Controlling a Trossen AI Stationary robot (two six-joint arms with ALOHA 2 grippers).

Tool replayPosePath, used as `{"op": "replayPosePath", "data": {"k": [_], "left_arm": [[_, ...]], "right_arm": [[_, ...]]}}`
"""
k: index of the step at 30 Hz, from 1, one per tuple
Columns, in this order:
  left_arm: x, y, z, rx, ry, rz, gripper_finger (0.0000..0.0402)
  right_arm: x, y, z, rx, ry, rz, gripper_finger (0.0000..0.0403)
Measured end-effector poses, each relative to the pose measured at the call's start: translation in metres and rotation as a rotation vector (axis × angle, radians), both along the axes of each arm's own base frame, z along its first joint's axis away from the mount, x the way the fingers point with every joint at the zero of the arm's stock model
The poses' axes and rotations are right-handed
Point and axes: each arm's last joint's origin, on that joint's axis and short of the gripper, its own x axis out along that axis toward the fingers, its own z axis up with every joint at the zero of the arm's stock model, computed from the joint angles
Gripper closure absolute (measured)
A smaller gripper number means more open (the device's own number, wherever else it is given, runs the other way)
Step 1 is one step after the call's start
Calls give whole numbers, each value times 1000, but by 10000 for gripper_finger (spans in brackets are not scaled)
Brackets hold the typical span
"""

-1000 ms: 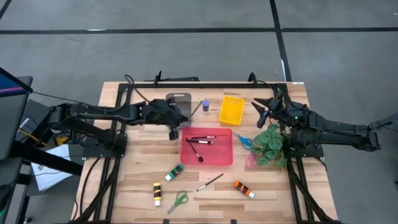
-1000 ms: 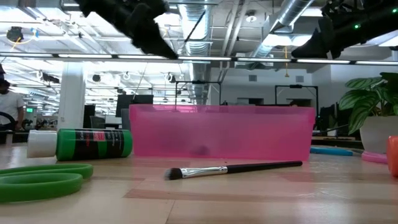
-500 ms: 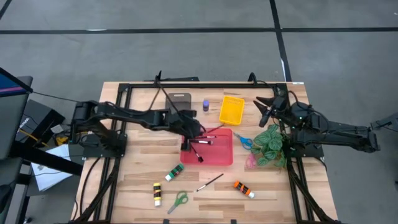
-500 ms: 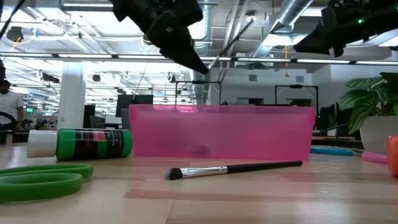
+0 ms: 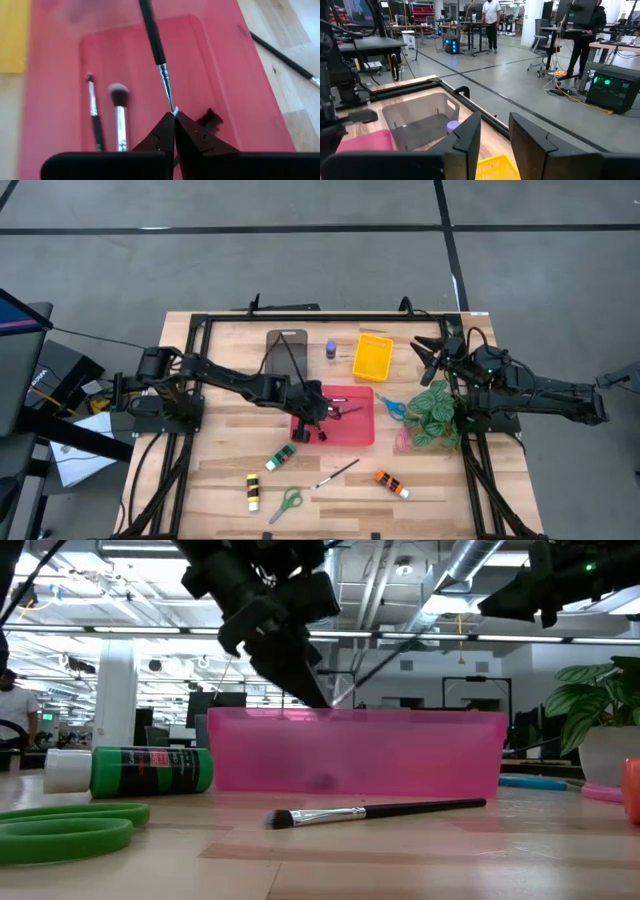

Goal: Pick & Place Paint Supplies
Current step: Put the black makeup brush into the red bin

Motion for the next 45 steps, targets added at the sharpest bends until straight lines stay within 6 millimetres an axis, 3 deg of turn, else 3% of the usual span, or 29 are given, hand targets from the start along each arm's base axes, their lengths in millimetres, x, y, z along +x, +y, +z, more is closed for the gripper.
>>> {"op": "replayPosePath", "data": {"k": [7, 15, 45], "left_arm": [[-2, -1, -18, -37, 100, 5, 401], [-9, 0, -23, -32, 195, 7, 401], [-14, 2, -25, -60, 249, -2, 401]], "right_arm": [[0, 0, 0, 0, 0, 0, 305], [0, 0, 0, -3, 4, 0, 305], [0, 0, 0, -5, 10, 0, 305]]}}
